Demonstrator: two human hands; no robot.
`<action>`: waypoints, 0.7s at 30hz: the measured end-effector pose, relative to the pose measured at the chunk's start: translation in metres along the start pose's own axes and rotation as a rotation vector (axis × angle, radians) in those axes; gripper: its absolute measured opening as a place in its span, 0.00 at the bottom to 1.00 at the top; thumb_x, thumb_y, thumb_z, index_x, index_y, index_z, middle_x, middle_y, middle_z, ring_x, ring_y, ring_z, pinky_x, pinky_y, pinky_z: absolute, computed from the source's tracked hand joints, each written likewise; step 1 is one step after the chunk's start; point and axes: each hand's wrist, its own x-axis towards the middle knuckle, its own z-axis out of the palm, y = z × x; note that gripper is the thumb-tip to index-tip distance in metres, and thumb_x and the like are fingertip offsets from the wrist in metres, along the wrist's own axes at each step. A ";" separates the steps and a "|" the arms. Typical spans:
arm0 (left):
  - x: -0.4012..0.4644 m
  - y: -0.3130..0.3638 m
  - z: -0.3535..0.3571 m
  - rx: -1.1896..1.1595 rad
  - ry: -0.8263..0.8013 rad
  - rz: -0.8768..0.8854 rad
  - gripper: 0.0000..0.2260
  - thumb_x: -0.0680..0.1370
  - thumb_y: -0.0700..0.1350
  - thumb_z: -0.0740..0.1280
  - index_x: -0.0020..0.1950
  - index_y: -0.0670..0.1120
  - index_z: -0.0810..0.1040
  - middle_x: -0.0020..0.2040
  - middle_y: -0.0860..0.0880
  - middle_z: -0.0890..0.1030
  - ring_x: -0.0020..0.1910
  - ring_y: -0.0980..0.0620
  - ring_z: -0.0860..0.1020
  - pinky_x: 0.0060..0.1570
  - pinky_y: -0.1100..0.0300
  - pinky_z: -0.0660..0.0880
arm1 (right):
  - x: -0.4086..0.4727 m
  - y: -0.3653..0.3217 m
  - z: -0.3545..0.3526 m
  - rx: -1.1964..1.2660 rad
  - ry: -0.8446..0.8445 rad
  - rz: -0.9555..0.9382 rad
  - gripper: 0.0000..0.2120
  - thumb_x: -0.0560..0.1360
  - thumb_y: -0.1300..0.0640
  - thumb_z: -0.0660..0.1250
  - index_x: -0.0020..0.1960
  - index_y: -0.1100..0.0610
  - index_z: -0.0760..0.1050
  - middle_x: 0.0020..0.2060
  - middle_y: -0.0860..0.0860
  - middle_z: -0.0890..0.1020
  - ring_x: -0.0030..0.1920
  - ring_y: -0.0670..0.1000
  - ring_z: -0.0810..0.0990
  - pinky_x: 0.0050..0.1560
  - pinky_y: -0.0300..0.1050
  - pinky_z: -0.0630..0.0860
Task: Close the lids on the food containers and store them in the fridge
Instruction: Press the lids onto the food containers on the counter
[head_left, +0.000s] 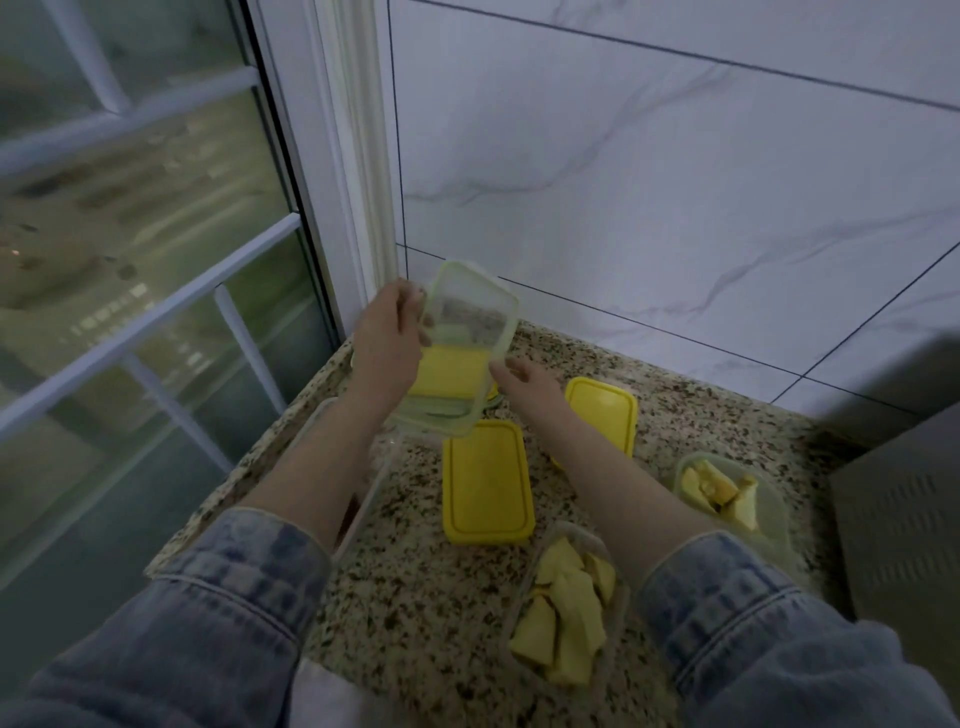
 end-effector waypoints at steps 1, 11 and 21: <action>-0.002 0.001 -0.004 -0.059 0.000 -0.064 0.09 0.83 0.44 0.55 0.51 0.42 0.72 0.37 0.46 0.77 0.30 0.52 0.74 0.28 0.64 0.74 | -0.004 -0.001 0.001 0.008 -0.010 -0.003 0.28 0.78 0.44 0.60 0.73 0.57 0.63 0.70 0.55 0.70 0.66 0.56 0.72 0.63 0.53 0.73; 0.002 -0.024 -0.050 0.143 -0.104 -0.305 0.18 0.79 0.46 0.61 0.31 0.45 0.63 0.28 0.49 0.64 0.23 0.55 0.65 0.23 0.66 0.63 | -0.034 -0.011 0.025 0.084 -0.053 0.146 0.23 0.73 0.48 0.70 0.59 0.66 0.75 0.44 0.60 0.82 0.41 0.55 0.82 0.40 0.45 0.82; 0.011 -0.063 -0.115 0.438 -0.456 -0.368 0.09 0.73 0.45 0.71 0.39 0.42 0.74 0.38 0.41 0.73 0.36 0.47 0.72 0.34 0.58 0.66 | -0.069 -0.024 0.100 -0.050 0.018 0.277 0.17 0.71 0.51 0.73 0.33 0.62 0.74 0.30 0.58 0.78 0.36 0.59 0.82 0.44 0.55 0.83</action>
